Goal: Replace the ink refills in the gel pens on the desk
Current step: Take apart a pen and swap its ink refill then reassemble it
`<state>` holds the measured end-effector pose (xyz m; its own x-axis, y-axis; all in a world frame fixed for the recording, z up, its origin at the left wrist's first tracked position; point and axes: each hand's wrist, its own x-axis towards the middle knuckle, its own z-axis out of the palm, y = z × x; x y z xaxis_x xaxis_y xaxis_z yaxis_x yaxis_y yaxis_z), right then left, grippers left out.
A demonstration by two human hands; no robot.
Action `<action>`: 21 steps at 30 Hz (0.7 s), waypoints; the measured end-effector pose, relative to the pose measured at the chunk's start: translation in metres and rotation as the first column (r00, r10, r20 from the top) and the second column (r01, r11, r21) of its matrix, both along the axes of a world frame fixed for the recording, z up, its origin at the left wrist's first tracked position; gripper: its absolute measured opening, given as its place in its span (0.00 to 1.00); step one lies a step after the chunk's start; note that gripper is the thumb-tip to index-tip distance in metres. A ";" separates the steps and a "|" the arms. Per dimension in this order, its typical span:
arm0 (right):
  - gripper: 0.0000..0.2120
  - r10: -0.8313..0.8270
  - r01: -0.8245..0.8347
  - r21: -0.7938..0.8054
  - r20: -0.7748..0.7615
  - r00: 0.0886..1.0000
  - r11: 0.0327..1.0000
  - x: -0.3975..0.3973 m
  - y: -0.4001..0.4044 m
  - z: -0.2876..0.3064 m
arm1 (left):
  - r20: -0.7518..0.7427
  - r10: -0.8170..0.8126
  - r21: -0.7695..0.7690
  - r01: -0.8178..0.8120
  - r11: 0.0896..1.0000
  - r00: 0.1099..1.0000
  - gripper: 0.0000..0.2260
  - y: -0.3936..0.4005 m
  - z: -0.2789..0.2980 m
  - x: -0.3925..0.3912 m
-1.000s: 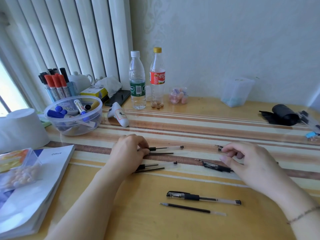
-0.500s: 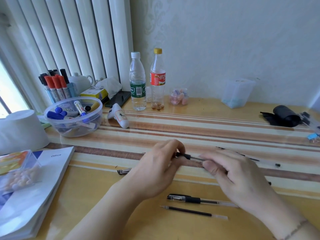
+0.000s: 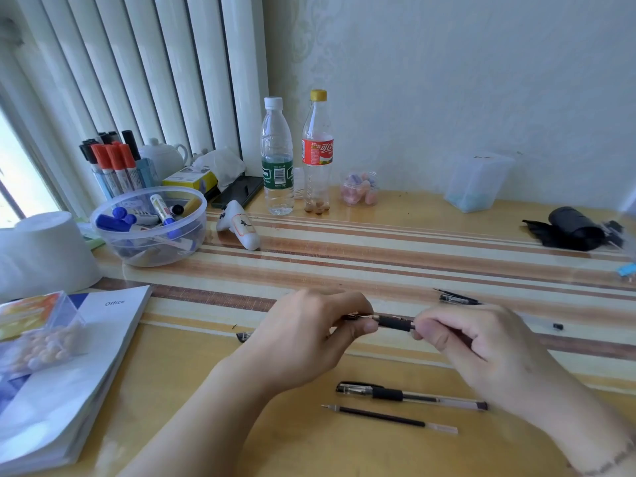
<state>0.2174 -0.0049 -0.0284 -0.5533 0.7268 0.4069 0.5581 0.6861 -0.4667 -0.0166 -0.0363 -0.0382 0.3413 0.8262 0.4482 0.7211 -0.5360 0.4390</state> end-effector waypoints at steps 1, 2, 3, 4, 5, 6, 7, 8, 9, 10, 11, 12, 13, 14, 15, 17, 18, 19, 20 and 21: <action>0.19 0.006 -0.006 -0.013 -0.012 1.000 1.000 0.000 0.000 0.001 | 0.035 -0.014 -0.001 0.014 1.000 0.999 0.09 0.000 0.001 0.000; 0.20 0.015 -0.015 -0.010 -0.014 1.000 1.000 0.000 0.000 0.002 | 0.066 -0.028 -0.012 0.029 1.000 0.997 0.09 0.001 0.001 0.001; 0.19 0.019 -0.019 0.010 -0.007 1.000 1.000 -0.001 -0.001 0.003 | 0.092 -0.038 -0.028 0.041 0.999 0.995 0.10 0.001 0.001 0.002; 0.17 0.012 -0.012 0.044 -0.005 1.000 0.999 -0.003 -0.001 0.004 | 0.109 -0.041 -0.040 0.046 0.998 0.993 0.12 0.001 0.000 0.003; 0.15 -0.007 0.009 0.075 -0.018 1.000 0.997 -0.004 -0.002 0.005 | 0.120 -0.041 -0.049 0.047 0.998 0.992 0.14 0.001 0.000 0.004; 0.13 -0.033 0.037 0.090 -0.045 0.998 0.995 -0.004 -0.002 0.005 | 0.130 -0.040 -0.056 0.048 0.997 0.991 0.15 0.001 0.000 0.004; 0.13 -0.054 0.060 0.085 -0.068 0.996 0.995 -0.004 -0.003 0.006 | 0.147 -0.036 -0.062 0.046 0.997 0.988 0.16 0.001 0.001 0.004; 0.13 -0.061 0.066 0.067 -0.080 0.995 0.996 -0.004 -0.004 0.006 | 0.169 -0.030 -0.067 0.042 0.997 0.985 0.16 0.001 0.001 0.003; 0.14 -0.058 0.061 0.043 -0.071 0.996 0.997 -0.004 -0.005 0.006 | 0.189 -0.025 -0.069 0.039 0.997 0.982 0.15 0.001 0.002 0.002; 0.16 -0.049 0.050 0.019 -0.060 0.997 0.999 -0.004 -0.004 0.006 | 0.204 -0.023 -0.067 0.038 0.997 0.979 0.15 0.001 0.003 0.002; 0.18 -0.048 0.048 0.009 -0.043 0.998 0.999 -0.003 -0.004 0.005 | 0.216 -0.024 -0.066 0.039 0.997 0.976 0.14 0.001 0.003 0.001; 0.19 -0.058 0.059 0.026 -0.025 0.998 0.998 -0.003 -0.003 0.003 | 0.231 -0.027 -0.069 0.044 0.997 0.973 0.13 0.001 0.004 0.001; 0.18 -0.076 0.076 0.062 -0.001 0.997 0.995 -0.004 -0.003 0.003 | 0.248 -0.029 -0.077 0.050 0.996 0.968 0.13 0.000 0.004 0.002; 0.15 -0.090 0.088 0.094 0.017 0.996 0.992 -0.004 -0.003 0.003 | 0.264 -0.030 -0.084 0.054 0.995 0.964 0.13 0.000 0.004 0.002; 0.11 -0.111 0.106 0.109 0.034 0.993 0.988 -0.005 -0.004 0.003 | 0.277 -0.027 -0.089 0.054 0.995 0.961 0.13 0.000 0.004 0.003; 0.09 -0.150 0.143 0.103 0.066 0.987 0.984 -0.005 -0.007 0.004 | 0.299 -0.012 -0.093 0.042 0.995 0.954 0.13 0.000 0.004 0.003; 0.11 -0.156 0.148 0.108 0.072 0.985 0.983 -0.005 -0.007 0.003 | 0.309 -0.002 -0.091 0.032 0.995 0.951 0.14 0.001 0.004 0.003; 0.12 -0.153 0.145 0.111 0.068 0.986 0.983 -0.006 -0.009 0.004 | 0.315 0.007 -0.087 0.022 0.996 0.949 0.13 0.001 0.003 0.002; 0.12 -0.140 0.134 0.108 0.052 0.989 0.985 -0.007 -0.009 0.004 | 0.316 0.014 -0.082 0.013 0.997 0.949 0.13 0.002 0.003 0.002; 0.11 -0.132 0.127 0.096 0.047 0.990 0.987 -0.008 -0.010 0.005 | 0.316 0.021 -0.081 0.005 0.997 0.949 0.12 0.002 0.003 0.002</action>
<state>0.2097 -0.0152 -0.0237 -0.4797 0.7542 0.4484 0.6670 0.6455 -0.3721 -0.0145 -0.0346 -0.0348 0.1862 0.8657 0.4647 0.5422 -0.4849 0.6862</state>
